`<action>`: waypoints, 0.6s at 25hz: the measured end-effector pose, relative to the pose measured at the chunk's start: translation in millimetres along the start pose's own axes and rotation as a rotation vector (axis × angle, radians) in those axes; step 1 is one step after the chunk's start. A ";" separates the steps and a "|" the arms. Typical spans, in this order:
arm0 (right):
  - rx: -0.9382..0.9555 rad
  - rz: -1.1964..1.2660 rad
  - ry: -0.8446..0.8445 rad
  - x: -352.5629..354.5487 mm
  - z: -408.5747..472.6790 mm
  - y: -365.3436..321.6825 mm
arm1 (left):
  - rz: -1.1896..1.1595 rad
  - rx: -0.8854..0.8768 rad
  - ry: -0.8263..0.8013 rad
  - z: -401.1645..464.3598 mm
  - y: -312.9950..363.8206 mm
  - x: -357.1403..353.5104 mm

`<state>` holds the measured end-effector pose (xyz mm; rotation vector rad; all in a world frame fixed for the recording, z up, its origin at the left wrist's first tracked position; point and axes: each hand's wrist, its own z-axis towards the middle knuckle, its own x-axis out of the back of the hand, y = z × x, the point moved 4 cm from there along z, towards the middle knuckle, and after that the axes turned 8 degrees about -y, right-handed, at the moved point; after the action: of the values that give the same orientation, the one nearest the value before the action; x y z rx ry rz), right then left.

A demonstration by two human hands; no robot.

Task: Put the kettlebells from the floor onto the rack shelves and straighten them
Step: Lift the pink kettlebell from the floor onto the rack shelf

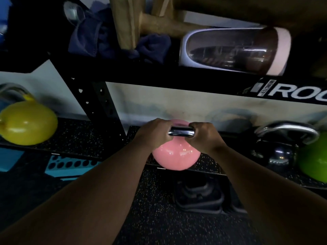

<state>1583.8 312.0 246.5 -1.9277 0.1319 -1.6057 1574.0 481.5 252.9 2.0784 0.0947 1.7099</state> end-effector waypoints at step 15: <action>-0.233 0.002 0.077 14.0 52.1 16.1 | -0.106 0.130 0.020 72.7 -12.2 8.4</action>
<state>1640.2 313.2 246.6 -2.0365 0.3674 -1.7279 1647.5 473.9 246.2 2.1077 0.3241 1.7017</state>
